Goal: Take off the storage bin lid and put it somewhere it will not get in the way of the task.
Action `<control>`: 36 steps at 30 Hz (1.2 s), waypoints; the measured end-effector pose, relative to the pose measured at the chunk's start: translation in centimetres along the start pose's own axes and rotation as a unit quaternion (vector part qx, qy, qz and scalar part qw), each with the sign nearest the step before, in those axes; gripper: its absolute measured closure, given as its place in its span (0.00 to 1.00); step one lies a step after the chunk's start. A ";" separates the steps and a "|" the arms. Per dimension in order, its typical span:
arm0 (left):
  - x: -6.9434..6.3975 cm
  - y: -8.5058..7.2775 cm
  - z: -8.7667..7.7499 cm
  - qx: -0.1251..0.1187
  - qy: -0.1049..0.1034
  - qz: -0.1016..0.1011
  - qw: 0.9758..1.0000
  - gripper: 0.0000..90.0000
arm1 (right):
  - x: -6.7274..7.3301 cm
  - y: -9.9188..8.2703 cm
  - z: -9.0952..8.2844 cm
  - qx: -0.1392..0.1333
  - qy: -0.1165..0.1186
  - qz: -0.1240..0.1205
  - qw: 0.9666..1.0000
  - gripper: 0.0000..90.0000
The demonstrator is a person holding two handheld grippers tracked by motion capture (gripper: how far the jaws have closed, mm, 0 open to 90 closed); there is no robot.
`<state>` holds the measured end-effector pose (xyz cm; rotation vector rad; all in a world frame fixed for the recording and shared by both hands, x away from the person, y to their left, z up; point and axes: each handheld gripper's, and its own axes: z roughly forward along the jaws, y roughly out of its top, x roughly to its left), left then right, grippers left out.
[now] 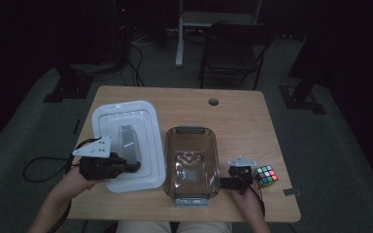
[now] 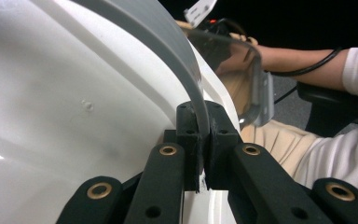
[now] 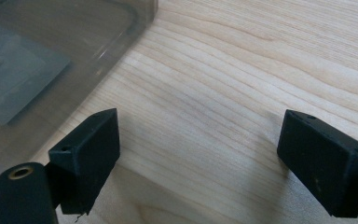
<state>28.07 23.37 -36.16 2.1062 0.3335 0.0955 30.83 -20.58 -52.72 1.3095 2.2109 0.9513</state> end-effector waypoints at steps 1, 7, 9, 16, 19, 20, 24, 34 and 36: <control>0.2 -0.3 -0.1 0.001 0.000 -0.004 1.000 0.97 | 0.0 0.0 0.0 0.000 0.000 0.000 1.000 0.14; 1.2 -2.1 0.2 0.014 -0.005 -0.025 1.000 0.97 | 0.0 0.0 0.0 0.000 0.000 0.000 1.000 0.14; 1.6 -2.8 0.8 0.018 -0.014 -0.034 0.999 0.97 | 0.0 0.0 0.0 0.001 0.000 0.000 1.000 0.14; 3.0 -5.1 3.1 0.039 -0.035 -0.060 0.997 0.97 | 0.0 0.0 0.0 0.001 0.000 0.001 1.000 0.14; 3.4 -5.7 4.0 0.047 -0.043 -0.067 0.996 0.97 | 0.0 0.0 0.0 0.000 0.000 0.000 1.000 0.14; 3.6 -5.9 4.3 0.047 -0.048 -0.070 0.995 0.97 | 0.0 0.0 0.0 0.001 0.000 0.000 1.000 0.14; 4.1 -6.8 5.6 0.058 -0.064 -0.082 0.993 0.96 | 0.0 0.0 0.0 0.001 0.000 0.001 1.000 0.14; 5.8 -8.1 8.3 0.080 -0.078 -0.107 0.988 0.94 | 0.0 0.0 0.0 0.001 0.000 0.001 1.000 0.14; 6.1 -8.3 8.6 0.081 -0.082 -0.108 0.987 0.95 | 0.0 0.0 0.0 0.001 0.000 0.001 1.000 0.14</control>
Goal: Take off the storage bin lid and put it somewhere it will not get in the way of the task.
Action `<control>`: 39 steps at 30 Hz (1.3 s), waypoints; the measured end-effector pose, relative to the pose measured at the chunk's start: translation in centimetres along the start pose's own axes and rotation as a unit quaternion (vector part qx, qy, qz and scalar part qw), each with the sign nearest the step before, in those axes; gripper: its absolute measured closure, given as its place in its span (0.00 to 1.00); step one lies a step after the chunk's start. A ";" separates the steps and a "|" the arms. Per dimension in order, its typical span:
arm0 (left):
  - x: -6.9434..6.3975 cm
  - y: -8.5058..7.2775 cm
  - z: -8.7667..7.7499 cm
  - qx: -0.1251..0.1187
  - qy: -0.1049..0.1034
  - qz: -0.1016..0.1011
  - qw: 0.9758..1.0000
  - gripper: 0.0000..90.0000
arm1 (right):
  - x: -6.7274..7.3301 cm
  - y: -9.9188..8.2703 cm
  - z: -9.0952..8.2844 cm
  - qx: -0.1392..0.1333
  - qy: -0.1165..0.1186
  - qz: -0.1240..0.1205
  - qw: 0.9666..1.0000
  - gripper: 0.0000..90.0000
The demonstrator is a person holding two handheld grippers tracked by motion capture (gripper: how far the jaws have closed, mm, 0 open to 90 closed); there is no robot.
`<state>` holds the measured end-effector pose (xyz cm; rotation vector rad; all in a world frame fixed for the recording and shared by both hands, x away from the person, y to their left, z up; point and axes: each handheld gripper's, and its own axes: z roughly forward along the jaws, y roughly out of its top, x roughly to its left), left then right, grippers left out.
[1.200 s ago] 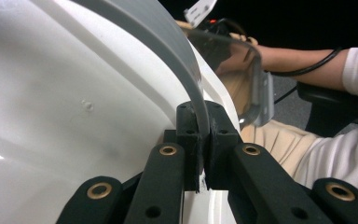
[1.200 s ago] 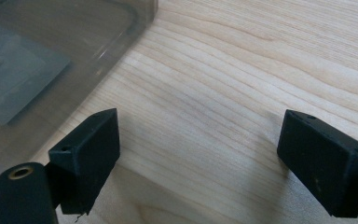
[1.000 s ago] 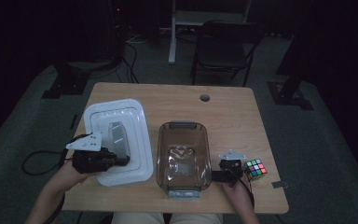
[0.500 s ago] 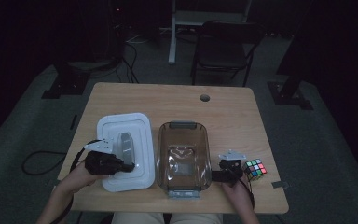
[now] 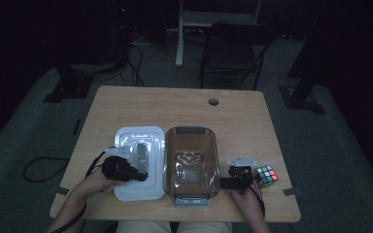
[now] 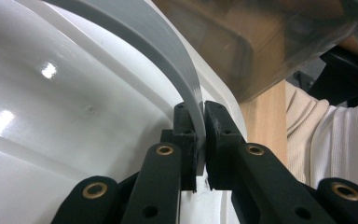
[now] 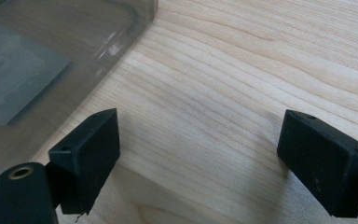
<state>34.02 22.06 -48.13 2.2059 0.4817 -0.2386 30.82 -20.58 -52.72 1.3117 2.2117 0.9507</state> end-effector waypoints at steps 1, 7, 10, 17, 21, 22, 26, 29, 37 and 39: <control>0.2 0.0 0.1 0.002 -0.001 -0.004 1.000 0.95 | 0.0 0.0 0.0 0.000 0.000 0.000 1.000 0.14; 1.3 -0.3 0.7 -0.003 -0.018 -0.022 1.000 0.94 | 0.0 0.0 0.0 0.000 0.000 0.000 1.000 0.14; 1.9 -0.6 1.0 -0.005 -0.015 -0.029 0.999 0.92 | 0.0 0.0 0.0 0.000 0.000 0.000 1.000 0.14; 2.6 -0.9 1.8 -0.012 0.004 -0.027 1.000 0.86 | 0.0 0.0 0.0 0.001 0.000 0.000 1.000 0.14; 2.9 -1.3 2.2 -0.011 0.038 -0.040 0.998 0.77 | 0.0 0.0 0.0 0.000 0.000 0.000 1.000 0.14; 2.9 -1.4 2.1 -0.014 0.038 -0.041 0.998 0.77 | 0.0 0.0 0.0 0.000 0.000 0.000 1.000 0.14; 2.6 -1.3 2.0 -0.013 0.051 -0.036 0.998 0.73 | 0.0 0.0 0.0 0.000 0.000 0.000 1.000 0.14; 2.7 -1.3 1.8 -0.015 0.063 -0.042 0.997 0.68 | 0.0 0.0 0.0 0.000 0.000 0.000 1.000 0.14; 2.8 -1.4 1.0 -0.027 0.108 -0.065 0.992 0.47 | 0.0 0.0 0.0 0.000 0.000 0.000 1.000 0.14; 2.8 -1.4 0.8 -0.032 0.106 -0.067 0.992 0.42 | 0.0 0.0 0.0 0.000 0.000 0.000 1.000 0.14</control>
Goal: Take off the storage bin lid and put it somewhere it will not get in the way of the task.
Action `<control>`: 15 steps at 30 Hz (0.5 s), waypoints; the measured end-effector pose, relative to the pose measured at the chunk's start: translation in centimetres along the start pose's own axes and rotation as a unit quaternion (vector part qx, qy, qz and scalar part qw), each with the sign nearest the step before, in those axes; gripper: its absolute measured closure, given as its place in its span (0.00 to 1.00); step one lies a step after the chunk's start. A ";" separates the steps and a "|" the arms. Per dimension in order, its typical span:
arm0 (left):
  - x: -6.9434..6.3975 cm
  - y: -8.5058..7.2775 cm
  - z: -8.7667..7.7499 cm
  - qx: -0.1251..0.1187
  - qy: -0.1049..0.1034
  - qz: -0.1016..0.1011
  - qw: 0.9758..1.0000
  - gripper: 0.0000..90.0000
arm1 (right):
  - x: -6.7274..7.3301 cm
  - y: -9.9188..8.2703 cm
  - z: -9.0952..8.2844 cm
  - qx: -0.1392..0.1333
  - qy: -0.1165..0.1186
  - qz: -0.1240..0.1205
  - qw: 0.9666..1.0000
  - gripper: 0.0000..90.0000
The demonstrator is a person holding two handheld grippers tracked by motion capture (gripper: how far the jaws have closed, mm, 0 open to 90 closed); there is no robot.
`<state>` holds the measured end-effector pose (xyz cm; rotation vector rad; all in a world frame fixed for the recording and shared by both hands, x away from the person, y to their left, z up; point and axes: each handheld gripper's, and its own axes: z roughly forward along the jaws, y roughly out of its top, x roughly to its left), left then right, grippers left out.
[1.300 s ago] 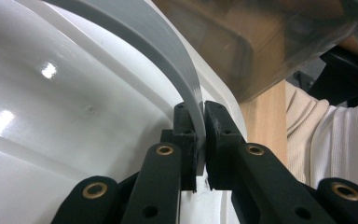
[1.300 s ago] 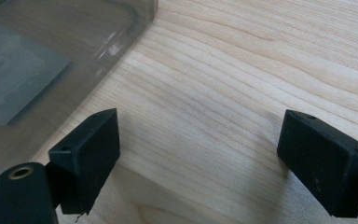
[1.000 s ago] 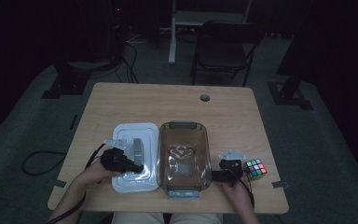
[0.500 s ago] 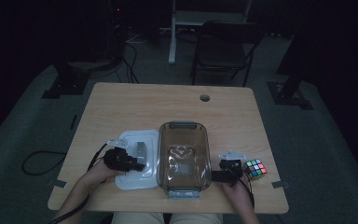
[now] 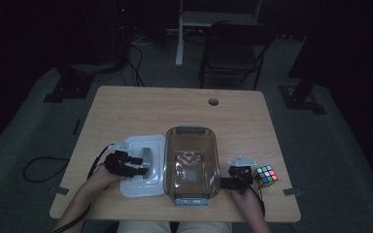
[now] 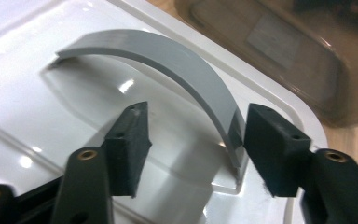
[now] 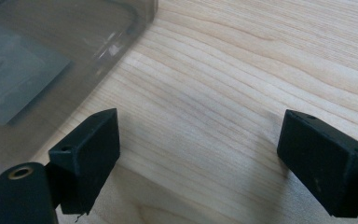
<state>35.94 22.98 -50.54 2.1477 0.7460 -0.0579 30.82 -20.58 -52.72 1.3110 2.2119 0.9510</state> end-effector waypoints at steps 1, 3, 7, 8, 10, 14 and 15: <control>-0.1 0.0 -0.1 -0.003 0.006 0.001 1.000 0.42 | 0.0 0.0 0.0 0.000 0.000 0.000 1.000 0.14; 0.0 0.0 -0.5 -0.013 0.008 -0.007 1.000 0.38 | 0.0 0.0 0.0 0.000 0.000 0.000 1.000 0.14; 0.1 0.1 -1.2 -0.028 0.037 -0.020 0.999 0.33 | 0.0 0.0 0.0 0.000 0.000 0.000 1.000 0.14; 0.1 0.1 -1.4 -0.033 0.043 -0.024 0.998 0.31 | 0.0 0.0 0.0 0.000 0.000 0.000 1.000 0.14; 0.2 0.0 -1.7 -0.040 0.059 -0.030 0.997 0.29 | 0.0 0.0 0.0 0.000 0.000 0.000 1.000 0.14; 0.2 -0.3 -2.3 -0.043 0.100 -0.037 0.993 0.20 | 0.0 0.0 0.0 0.000 0.000 0.000 1.000 0.14; 0.2 -0.4 -2.5 -0.043 0.102 -0.041 0.993 0.15 | 0.0 0.0 0.0 0.000 0.000 0.000 1.000 0.14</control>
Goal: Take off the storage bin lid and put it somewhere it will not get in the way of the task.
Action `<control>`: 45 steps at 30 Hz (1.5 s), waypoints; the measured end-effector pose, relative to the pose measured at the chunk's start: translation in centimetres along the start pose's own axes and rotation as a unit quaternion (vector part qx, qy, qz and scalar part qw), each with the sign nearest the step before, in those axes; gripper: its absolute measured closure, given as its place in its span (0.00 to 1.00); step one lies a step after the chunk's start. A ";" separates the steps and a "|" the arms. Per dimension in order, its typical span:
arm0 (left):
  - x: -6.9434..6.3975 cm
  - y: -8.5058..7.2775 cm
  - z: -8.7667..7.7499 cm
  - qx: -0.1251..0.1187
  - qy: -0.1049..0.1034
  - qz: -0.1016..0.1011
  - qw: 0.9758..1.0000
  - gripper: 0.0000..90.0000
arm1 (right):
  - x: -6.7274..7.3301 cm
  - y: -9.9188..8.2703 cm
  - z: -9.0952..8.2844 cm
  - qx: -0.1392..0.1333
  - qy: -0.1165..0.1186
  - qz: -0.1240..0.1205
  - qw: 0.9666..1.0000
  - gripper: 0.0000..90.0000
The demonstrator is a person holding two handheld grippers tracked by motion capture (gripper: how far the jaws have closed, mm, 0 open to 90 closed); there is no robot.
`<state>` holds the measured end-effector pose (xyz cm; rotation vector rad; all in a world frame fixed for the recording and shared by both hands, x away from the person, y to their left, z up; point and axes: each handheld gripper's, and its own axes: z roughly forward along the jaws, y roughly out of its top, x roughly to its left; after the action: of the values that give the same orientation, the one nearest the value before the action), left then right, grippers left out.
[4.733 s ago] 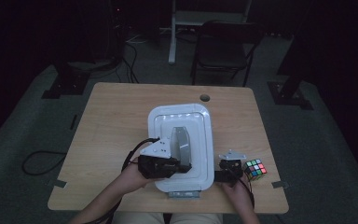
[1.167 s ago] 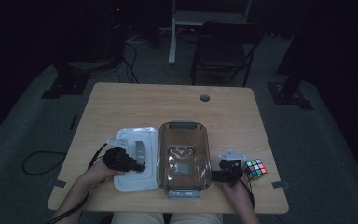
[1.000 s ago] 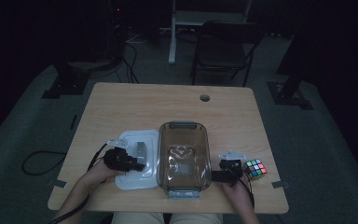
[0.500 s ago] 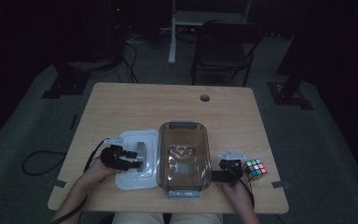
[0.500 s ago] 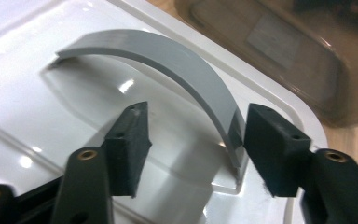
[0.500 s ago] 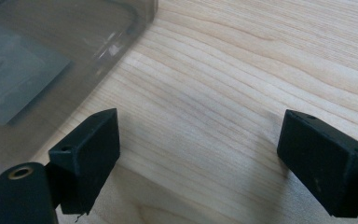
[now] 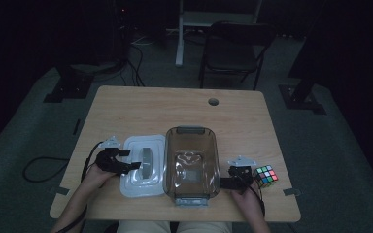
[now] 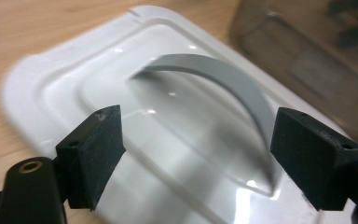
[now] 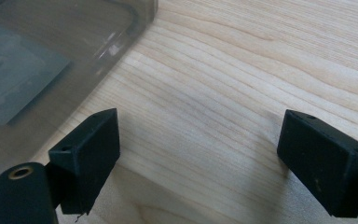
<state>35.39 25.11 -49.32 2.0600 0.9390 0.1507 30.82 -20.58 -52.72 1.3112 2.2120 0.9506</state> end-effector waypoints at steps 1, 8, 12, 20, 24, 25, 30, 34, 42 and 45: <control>0.1 -0.1 -0.2 -0.001 0.007 -0.002 1.000 0.11 | 0.0 0.0 0.0 0.000 0.000 0.000 1.000 0.14; 0.7 -1.0 -1.4 -0.027 0.058 -0.035 0.997 0.01 | 0.0 0.0 0.0 0.000 0.000 0.000 1.000 0.14; 0.9 -1.7 -2.0 -0.030 0.098 -0.051 0.993 0.01 | 0.0 0.0 0.0 0.000 0.000 0.000 1.000 0.14; 1.1 -3.3 -2.7 -0.024 0.177 -0.084 0.980 0.01 | 0.0 0.0 0.0 0.000 0.000 0.000 1.000 0.14; 1.1 -3.9 -3.3 -0.029 0.220 -0.112 0.969 0.01 | 0.0 0.0 0.0 0.000 0.000 0.000 1.000 0.14; 1.0 -4.1 -3.4 -0.026 0.236 -0.120 0.964 0.01 | 0.0 0.0 0.0 0.000 0.000 0.000 1.000 0.14; 1.3 -5.0 -3.7 -0.017 0.270 -0.149 0.951 0.01 | 0.0 0.0 0.0 0.000 0.000 0.000 1.000 0.14; 1.6 -5.7 -3.7 -0.006 0.288 -0.167 0.943 0.01 | 0.0 0.0 0.0 0.000 0.000 0.000 1.000 0.14; 1.4 -6.3 -3.3 0.023 0.316 -0.159 0.935 0.01 | 0.0 0.0 0.0 0.000 0.000 0.000 1.000 0.14; 1.4 -6.4 -3.3 0.019 0.318 -0.157 0.935 0.01 | -0.1 0.0 0.0 0.001 0.000 0.000 1.000 0.14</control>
<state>31.38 30.49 -52.31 1.8848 1.6591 0.6582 30.89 -20.67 -52.71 1.3130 2.2121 0.9494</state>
